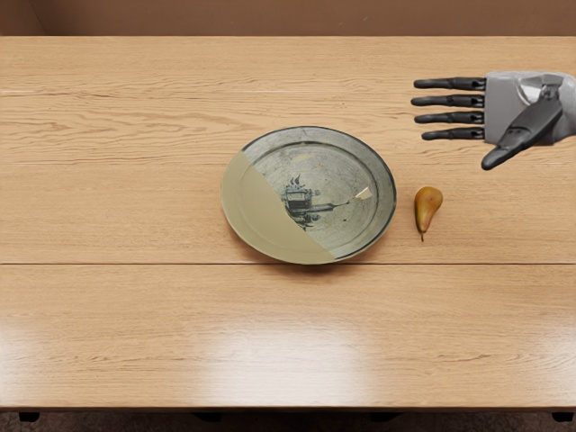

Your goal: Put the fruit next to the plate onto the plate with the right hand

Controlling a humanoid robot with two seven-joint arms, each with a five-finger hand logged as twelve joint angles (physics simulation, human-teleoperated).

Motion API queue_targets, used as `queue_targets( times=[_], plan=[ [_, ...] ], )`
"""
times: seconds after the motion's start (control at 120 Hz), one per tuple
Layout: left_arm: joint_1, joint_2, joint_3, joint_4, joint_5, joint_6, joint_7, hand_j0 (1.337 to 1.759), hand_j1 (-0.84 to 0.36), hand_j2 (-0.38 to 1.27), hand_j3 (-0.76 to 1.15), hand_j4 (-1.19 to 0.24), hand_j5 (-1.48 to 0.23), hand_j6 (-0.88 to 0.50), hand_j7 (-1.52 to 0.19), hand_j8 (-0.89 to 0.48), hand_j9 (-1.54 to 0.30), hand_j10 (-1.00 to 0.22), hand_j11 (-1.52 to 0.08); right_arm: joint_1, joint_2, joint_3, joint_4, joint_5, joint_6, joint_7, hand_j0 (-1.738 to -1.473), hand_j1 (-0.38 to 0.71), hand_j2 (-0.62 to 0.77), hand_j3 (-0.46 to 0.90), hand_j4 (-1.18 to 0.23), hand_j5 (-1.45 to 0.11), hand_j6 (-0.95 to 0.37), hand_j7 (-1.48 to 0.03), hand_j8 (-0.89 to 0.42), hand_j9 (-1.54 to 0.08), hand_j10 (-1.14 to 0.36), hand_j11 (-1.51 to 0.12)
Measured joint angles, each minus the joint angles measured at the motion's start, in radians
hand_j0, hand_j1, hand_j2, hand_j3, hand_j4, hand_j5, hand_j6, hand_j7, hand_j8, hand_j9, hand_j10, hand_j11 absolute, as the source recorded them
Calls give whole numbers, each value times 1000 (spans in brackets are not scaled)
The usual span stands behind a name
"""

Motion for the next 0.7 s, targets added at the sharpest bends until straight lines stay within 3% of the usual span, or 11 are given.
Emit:
queue_targets(
  times=[0.25, 0.508, 0.7],
  plan=[
    [0, 0, 0, 0, 0, 0, 0, 1658, 349, 0, 0, 0, 0, 0, 0, 0, 0, 0, 0, 16, -24, 0, 14, -9, 0, -2, -1658, -312, -6, 0, -29, -40, -28, -40, -29, -40, -29, -40],
    [0, 0, 0, 0, 0, 0, 0, 1658, 349, 0, 0, 0, 0, 0, 0, 0, 0, 0, 0, 47, -6, -7, 27, -154, 0, -29, -1658, -312, -6, 0, -29, -40, -29, -40, -29, -40, -30, -40],
    [0, 0, 0, 0, 0, 0, 0, 1658, 349, 0, 0, 0, 0, 0, 0, 0, 0, 0, 0, 193, 20, -146, 54, -209, -36, -72, -1658, -312, -6, 0, -30, -40, -30, -40, -30, -40, -31, -40]
  ],
)
